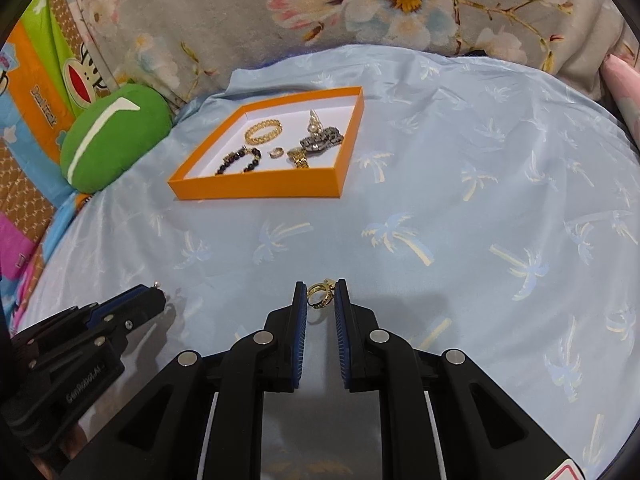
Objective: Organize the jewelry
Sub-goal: 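Carry both gold charm earrings with both grippers into the orange box, then open both grippers to release the charm earrings in the box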
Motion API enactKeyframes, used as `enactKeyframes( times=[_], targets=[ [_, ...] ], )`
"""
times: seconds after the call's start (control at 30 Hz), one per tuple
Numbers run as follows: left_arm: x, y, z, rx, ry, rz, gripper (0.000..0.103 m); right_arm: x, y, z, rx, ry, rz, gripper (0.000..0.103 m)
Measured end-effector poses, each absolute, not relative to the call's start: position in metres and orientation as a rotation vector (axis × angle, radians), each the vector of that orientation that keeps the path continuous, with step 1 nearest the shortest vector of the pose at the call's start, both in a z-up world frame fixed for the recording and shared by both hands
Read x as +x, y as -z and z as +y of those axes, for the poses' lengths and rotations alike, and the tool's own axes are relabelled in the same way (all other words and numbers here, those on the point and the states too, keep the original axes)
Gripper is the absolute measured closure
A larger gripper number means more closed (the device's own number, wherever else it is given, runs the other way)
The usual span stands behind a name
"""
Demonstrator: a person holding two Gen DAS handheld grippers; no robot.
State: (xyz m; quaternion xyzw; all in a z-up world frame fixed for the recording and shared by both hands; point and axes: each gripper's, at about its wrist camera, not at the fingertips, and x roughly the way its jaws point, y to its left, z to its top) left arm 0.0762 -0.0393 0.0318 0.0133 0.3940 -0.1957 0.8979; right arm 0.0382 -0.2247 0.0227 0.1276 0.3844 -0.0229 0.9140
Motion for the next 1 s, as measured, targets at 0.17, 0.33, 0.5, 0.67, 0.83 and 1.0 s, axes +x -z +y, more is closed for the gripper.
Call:
enactKeyframes(
  times=[0.17, 0.33, 0.5, 0.67, 0.83, 1.0],
  targets=[
    [0.105, -0.057, -0.035, 0.024, 0.4, 0.769, 0.09, 0.063, -0.049, -0.227, 0.227, 0.021, 0.751, 0.09],
    [0.147, -0.079, -0.045, 0.048, 0.375, 0.705, 0.09, 0.109, -0.071, -0.216, 0.156, -0.003, 0.703, 0.09],
    [0.196, -0.086, -0.062, 0.044, 0.376, 0.688, 0.09, 0.154, -0.072, -0.206, 0.141, -0.031, 0.69, 0.09],
    [0.232, -0.071, -0.076, 0.05, 0.379, 0.715, 0.09, 0.186, -0.055, -0.202, 0.139, -0.05, 0.716, 0.09],
    [0.252, -0.052, -0.077, 0.019, 0.385, 0.755, 0.089, 0.193, -0.045, -0.207, 0.153, -0.051, 0.701, 0.083],
    [0.241, -0.054, -0.065, 0.02, 0.356, 0.726, 0.082, 0.174, -0.059, -0.219, 0.185, -0.037, 0.656, 0.08]
  ],
)
